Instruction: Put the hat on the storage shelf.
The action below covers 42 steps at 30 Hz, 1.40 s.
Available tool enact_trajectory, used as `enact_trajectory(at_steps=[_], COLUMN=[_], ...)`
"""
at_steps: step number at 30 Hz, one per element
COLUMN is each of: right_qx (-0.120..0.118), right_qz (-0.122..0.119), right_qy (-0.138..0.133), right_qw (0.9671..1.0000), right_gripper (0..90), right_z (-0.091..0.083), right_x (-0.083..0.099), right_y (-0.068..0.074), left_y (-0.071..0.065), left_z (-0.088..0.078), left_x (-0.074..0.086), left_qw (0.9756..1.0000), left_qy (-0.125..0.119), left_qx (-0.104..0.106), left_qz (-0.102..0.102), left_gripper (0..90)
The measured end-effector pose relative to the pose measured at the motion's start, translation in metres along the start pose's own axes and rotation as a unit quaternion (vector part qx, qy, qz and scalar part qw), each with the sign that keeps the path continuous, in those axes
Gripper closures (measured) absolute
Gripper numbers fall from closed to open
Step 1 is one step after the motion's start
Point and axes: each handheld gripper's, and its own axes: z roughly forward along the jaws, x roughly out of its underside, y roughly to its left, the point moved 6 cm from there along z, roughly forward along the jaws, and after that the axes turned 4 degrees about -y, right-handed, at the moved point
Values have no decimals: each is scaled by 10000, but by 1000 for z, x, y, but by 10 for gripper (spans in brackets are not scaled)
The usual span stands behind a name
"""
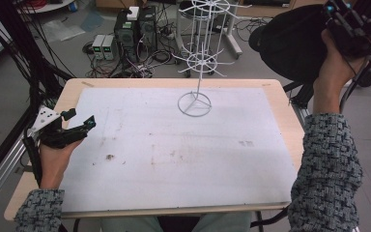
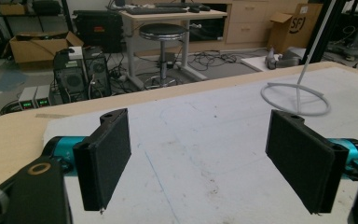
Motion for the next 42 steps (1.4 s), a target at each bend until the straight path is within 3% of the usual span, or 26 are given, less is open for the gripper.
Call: enact_trajectory(at_steps=[18, 42], right_qx=[-68, -325], right_qz=[42, 152], right_qy=[-386, -902], right_qw=[9992, 9953], right_gripper=[725, 725], right_z=[12, 9], right_x=[-38, -79], right_y=[13, 22], left_y=[2, 2], left_z=[-2, -4], left_x=[-1, -4], left_qw=[10000, 10000], left_qy=[-18, -68], left_qx=[-11, -6], left_qz=[-24, -28], left_gripper=[222, 222])
